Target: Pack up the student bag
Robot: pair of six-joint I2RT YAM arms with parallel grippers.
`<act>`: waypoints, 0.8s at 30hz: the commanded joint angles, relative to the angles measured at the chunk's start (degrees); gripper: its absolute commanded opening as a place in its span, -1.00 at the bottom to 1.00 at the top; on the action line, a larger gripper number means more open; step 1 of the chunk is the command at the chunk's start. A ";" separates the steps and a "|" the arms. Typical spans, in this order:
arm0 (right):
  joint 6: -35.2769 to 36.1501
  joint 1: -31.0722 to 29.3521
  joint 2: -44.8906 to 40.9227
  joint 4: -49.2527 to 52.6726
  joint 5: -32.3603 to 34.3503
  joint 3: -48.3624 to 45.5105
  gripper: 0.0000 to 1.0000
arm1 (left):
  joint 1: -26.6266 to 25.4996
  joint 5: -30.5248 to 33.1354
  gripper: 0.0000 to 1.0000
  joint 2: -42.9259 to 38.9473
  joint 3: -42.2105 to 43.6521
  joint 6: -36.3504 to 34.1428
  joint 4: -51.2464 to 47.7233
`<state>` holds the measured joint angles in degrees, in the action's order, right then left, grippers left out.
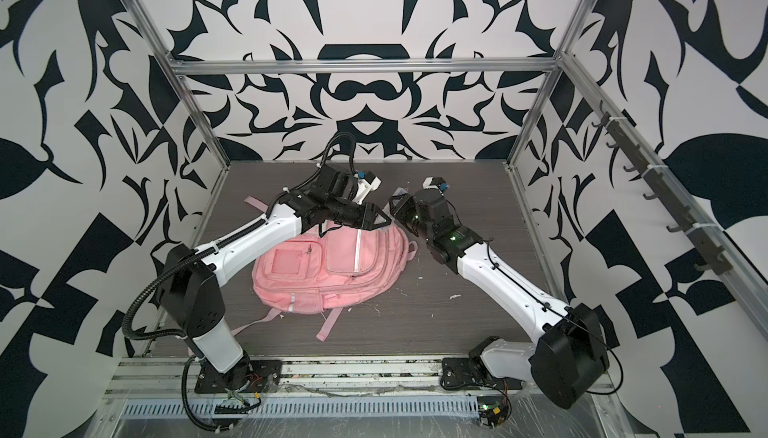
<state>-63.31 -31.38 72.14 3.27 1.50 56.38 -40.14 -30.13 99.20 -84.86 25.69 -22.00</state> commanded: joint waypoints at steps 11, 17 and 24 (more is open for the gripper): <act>2.93 -0.21 -5.09 -0.52 -3.79 0.12 -0.17 | -0.05 -2.40 -1.00 -1.94 1.28 0.50 0.29; 10.22 5.19 -5.88 4.89 -17.72 4.10 0.65 | 3.52 -7.88 -1.00 -5.33 3.16 3.27 1.69; 4.37 10.36 -5.10 -12.45 -35.48 -0.71 0.67 | 8.91 -21.56 -1.00 -9.97 9.59 13.19 17.71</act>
<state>-57.39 -20.78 66.74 1.13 -22.79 56.05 -32.42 -43.88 92.29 -76.53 33.91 -13.19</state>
